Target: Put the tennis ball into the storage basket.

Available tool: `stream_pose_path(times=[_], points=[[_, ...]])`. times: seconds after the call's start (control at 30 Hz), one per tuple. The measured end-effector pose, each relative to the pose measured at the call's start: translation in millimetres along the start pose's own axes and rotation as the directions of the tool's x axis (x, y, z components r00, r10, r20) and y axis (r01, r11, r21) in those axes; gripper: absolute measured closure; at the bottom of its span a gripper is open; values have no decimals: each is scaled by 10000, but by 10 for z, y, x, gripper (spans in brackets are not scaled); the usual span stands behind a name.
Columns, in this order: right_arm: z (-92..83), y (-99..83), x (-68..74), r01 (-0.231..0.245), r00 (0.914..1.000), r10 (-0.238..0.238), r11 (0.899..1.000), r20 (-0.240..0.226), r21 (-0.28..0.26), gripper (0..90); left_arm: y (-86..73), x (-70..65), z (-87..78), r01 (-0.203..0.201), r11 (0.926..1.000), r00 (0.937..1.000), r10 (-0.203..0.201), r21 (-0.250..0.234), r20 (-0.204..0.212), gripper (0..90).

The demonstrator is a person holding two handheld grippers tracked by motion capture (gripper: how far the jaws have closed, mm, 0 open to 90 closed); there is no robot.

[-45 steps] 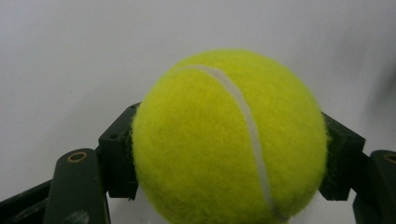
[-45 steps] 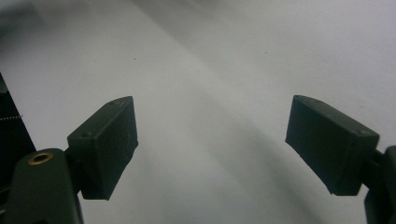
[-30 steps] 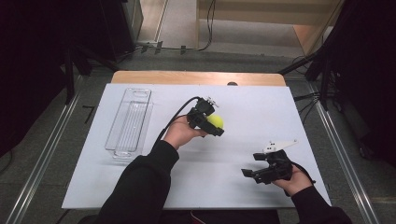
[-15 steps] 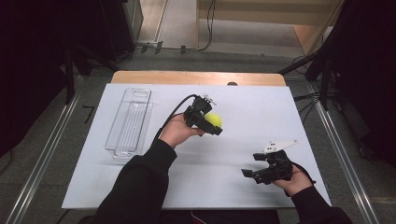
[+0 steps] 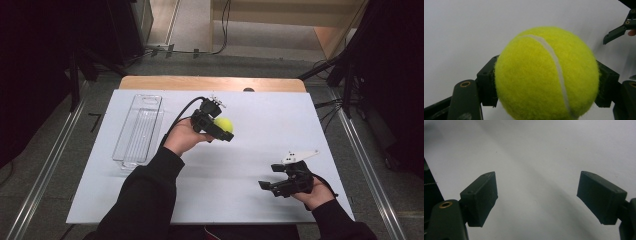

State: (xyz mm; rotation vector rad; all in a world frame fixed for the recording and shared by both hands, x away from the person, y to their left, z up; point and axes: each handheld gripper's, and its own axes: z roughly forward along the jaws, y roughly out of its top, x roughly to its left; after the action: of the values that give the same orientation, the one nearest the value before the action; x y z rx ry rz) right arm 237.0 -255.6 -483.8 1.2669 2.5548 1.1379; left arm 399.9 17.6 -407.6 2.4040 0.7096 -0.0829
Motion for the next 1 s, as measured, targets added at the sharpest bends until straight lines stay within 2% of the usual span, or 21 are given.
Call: stream_pose_path(times=[0.27,0.37,0.67,1.0], points=[[-2,-2,4,56,10000,-56,10000,-21,-3,148,-11,60,-85,76,10000,9999,-77,-20,-87,266],[-4,-2,3,-13,10000,13,10000,-19,0,148,-16,77,-121,164,9998,9999,-164,-95,2,266],[-7,-1,4,13,10000,-13,10000,2,-22,148,-35,139,-270,208,9997,9994,-210,-85,-261,266],[2,9,3,61,10000,-61,10000,-14,-11,148,-89,215,-417,467,9987,9980,-476,-224,-420,266]])
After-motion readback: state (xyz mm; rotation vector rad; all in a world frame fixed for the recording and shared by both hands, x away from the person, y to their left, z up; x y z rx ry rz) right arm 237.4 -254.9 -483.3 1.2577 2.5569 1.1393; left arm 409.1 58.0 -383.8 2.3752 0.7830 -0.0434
